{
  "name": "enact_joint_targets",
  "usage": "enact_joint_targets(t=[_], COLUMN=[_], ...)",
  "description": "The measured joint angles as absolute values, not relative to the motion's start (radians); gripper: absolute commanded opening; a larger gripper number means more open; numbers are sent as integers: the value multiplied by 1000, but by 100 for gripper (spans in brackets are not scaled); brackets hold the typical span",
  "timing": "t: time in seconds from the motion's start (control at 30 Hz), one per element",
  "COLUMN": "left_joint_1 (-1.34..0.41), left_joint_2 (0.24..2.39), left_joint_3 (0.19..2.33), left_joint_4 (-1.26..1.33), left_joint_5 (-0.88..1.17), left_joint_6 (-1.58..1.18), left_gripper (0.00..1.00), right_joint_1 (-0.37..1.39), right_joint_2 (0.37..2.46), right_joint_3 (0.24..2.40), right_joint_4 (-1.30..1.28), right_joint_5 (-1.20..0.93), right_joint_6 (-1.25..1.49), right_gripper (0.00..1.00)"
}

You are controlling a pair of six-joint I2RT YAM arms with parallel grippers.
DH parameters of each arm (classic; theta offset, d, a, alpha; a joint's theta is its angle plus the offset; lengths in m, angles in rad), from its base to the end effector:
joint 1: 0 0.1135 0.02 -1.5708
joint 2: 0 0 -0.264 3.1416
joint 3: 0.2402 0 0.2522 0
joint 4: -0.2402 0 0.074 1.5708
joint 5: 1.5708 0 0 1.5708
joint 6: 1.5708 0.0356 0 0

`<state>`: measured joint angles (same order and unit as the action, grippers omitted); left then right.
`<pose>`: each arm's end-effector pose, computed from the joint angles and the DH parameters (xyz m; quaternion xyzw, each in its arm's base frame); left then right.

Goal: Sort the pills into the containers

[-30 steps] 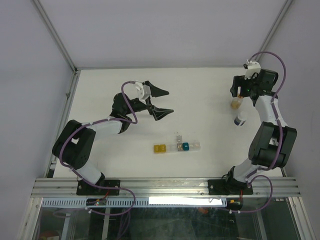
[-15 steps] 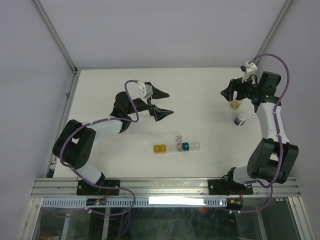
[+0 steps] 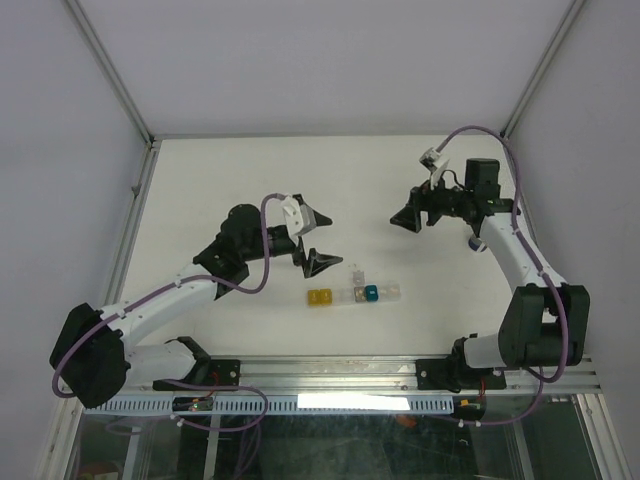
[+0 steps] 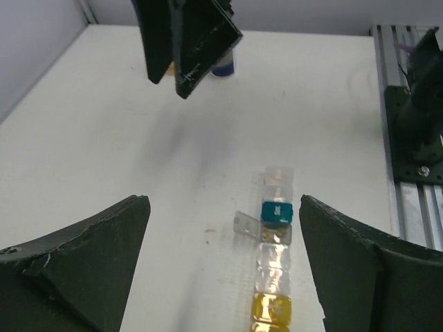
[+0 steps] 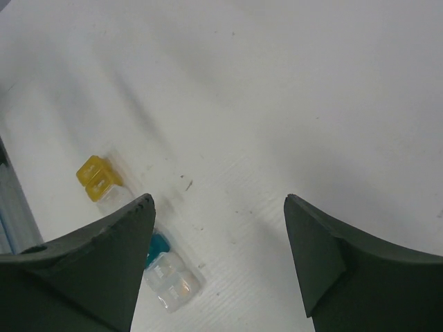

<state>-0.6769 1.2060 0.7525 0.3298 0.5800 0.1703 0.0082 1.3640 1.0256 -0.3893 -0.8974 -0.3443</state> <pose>0.2024 -0.1876 0.2939 0.4678 0.5769 -0.3665 0.5605 0.2884 0.0302 0.2832 -0.3189 0.7783 0.3286 0.4297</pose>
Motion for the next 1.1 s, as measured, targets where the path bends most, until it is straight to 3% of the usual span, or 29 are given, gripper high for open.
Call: enact_joint_targets(t=[0.33, 0.73, 1.1], left_joint_1=[-783, -913, -943], left_joint_2=[1171, 1250, 1381], left_joint_3=[625, 573, 569], left_joint_4=[96, 75, 147], left_joint_5=[497, 379, 253], left_joint_6=[285, 336, 360], left_gripper=[88, 88, 74], right_joint_1=[150, 188, 229], right_joint_2=[1474, 1549, 1635], right_joint_3=[1026, 1026, 1031], right_joint_4=[-472, -485, -495], right_joint_5=[-904, -909, -876], right_joint_6=[-384, -388, -388], right_gripper=[78, 77, 75])
